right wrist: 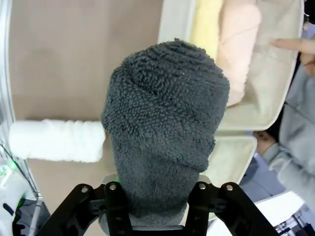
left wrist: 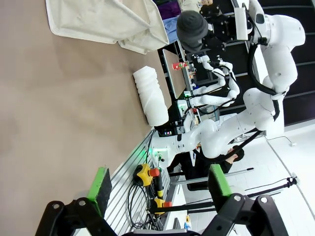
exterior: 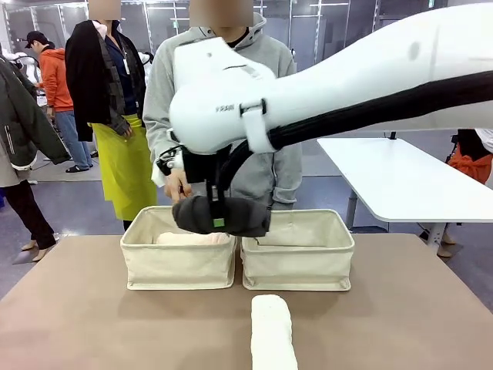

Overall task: Divide the towels into two baskets.
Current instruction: Pick up one hotel-folded towel from the bottom of the table and place it in the Fabric basket indicated by the person.

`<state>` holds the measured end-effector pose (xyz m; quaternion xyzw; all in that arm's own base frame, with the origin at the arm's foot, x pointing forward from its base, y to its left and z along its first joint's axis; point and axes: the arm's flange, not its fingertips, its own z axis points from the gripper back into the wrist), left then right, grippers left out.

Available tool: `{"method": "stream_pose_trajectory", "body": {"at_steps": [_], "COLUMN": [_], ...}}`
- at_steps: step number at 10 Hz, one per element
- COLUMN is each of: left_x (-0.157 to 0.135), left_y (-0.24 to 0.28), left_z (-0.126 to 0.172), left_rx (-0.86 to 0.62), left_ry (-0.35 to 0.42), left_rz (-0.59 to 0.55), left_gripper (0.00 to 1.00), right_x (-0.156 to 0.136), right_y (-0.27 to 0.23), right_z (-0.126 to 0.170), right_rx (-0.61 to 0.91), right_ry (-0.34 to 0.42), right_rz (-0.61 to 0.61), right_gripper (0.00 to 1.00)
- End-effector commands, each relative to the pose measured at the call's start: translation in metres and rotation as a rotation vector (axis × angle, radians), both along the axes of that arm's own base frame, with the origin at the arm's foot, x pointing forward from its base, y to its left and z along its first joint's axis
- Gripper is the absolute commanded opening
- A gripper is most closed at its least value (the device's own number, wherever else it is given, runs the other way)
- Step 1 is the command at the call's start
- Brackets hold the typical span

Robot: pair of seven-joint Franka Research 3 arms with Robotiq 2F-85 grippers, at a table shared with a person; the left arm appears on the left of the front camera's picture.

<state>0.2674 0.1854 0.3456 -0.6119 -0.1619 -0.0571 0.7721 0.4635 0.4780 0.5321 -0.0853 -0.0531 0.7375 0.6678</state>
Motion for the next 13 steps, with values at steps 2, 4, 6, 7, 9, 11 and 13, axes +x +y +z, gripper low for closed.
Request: {"method": "stream_pose_trajectory", "body": {"at_steps": [2,4,6,7,9,11,13], "left_x": [-0.005,-0.005,-0.005,-0.005,-0.005,-0.005,-0.005], "left_y": [0.001,0.001,0.001,0.001,0.001,0.001,0.001], "left_z": [0.003,0.003,0.003,0.003,0.003,0.003,0.003], "left_rx": [-0.009,-0.009,-0.009,-0.009,-0.009,-0.009,-0.009], "left_ry": [0.007,0.007,0.007,0.007,0.007,0.007,0.007], "left_rz": [-0.004,-0.004,-0.004,-0.004,-0.004,-0.004,-0.004], "left_gripper": [1.0,1.0,1.0,1.0,1.0,1.0,1.0], "right_x": [0.012,0.019,0.036,0.043,0.053,0.06,0.067], "right_y": [0.05,0.067,0.081,0.088,0.097,0.102,0.105], "right_z": [-0.017,-0.032,-0.046,-0.052,-0.063,-0.077,-0.089], "right_rx": [-0.047,-0.051,-0.007,-0.008,0.026,0.029,0.015], "right_ry": [-0.165,-0.253,-0.27,-0.294,-0.304,-0.271,-0.236], "right_rz": [0.055,0.098,0.115,0.13,0.124,0.131,0.152], "right_gripper": [0.41,0.41,0.41,0.41,0.41,0.41,0.52]}}
